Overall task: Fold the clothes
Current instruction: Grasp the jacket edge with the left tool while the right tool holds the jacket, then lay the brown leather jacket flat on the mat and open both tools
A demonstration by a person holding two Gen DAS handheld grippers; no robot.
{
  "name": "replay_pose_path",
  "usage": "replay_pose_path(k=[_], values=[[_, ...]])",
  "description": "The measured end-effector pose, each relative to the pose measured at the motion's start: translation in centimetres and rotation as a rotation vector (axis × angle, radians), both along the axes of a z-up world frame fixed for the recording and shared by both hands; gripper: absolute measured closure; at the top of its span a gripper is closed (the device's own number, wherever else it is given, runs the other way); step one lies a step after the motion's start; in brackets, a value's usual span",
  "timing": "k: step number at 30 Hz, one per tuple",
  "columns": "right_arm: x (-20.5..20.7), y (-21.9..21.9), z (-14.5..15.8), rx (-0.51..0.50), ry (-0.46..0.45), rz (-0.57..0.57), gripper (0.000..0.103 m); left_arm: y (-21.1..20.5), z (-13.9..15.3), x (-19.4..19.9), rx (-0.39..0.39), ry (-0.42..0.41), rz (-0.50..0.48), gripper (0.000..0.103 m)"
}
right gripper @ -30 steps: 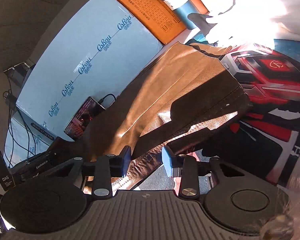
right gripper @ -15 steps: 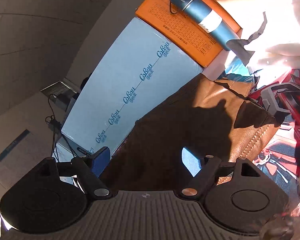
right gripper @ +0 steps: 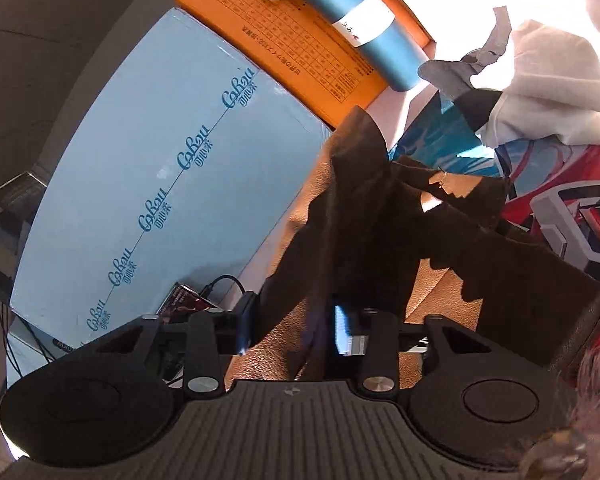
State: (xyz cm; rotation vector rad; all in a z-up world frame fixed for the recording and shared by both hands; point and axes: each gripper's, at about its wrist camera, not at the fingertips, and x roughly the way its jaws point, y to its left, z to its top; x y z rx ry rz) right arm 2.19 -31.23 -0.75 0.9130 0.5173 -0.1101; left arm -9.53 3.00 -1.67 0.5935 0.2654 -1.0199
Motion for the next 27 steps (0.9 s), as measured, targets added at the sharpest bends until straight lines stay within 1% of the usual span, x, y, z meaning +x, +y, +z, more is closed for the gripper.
replay_pose_path(k=[2, 5, 8, 12, 16, 18, 20, 22, 23, 25, 26, 27], values=[[-0.7, 0.0, -0.1, -0.022, -0.007, -0.004, 0.094, 0.5, 0.1, 0.3, -0.043, 0.010, 0.034, 0.100], [-2.8, 0.3, 0.8, -0.046, -0.049, -0.011, 0.095, 1.6, 0.6, 0.9, -0.118, 0.020, 0.098, 0.100], [-6.0, 1.0, 2.9, -0.088, -0.136, -0.013, 0.095, 3.0, 1.4, 1.4, -0.203, 0.029, 0.157, 0.100], [-11.5, 2.5, 5.9, -0.154, -0.265, -0.005, 0.095, 5.2, 2.6, 1.9, -0.312, 0.043, 0.210, 0.100], [-17.4, 4.6, 6.9, -0.265, -0.376, -0.001, 0.095, 6.9, 2.8, 1.6, -0.392, 0.052, 0.226, 0.099], [-19.8, 5.6, 6.8, -0.300, -0.399, 0.023, 0.095, 7.2, 2.6, 1.3, -0.397, 0.057, 0.226, 0.099], [-22.4, 6.3, 6.3, -0.306, -0.403, 0.044, 0.095, 7.3, 2.4, 1.0, -0.389, 0.065, 0.221, 0.098], [-25.1, 6.8, 5.4, -0.287, -0.405, 0.064, 0.095, 7.3, 2.3, 0.7, -0.377, 0.069, 0.205, 0.096], [-26.2, 6.8, 4.9, -0.272, -0.405, 0.073, 0.095, 7.4, 2.3, 0.7, -0.370, 0.076, 0.197, 0.092], [-28.2, 6.9, 3.8, -0.243, -0.396, 0.090, 0.095, 7.7, 2.2, 0.5, -0.362, 0.094, 0.183, 0.091], [-28.9, 7.0, 3.3, -0.233, -0.382, 0.093, 0.095, 7.8, 2.1, 0.4, -0.358, 0.101, 0.174, 0.084], [-29.7, 7.0, 2.8, -0.222, -0.365, 0.094, 0.095, 7.9, 2.1, 0.1, -0.353, 0.100, 0.173, 0.074]])
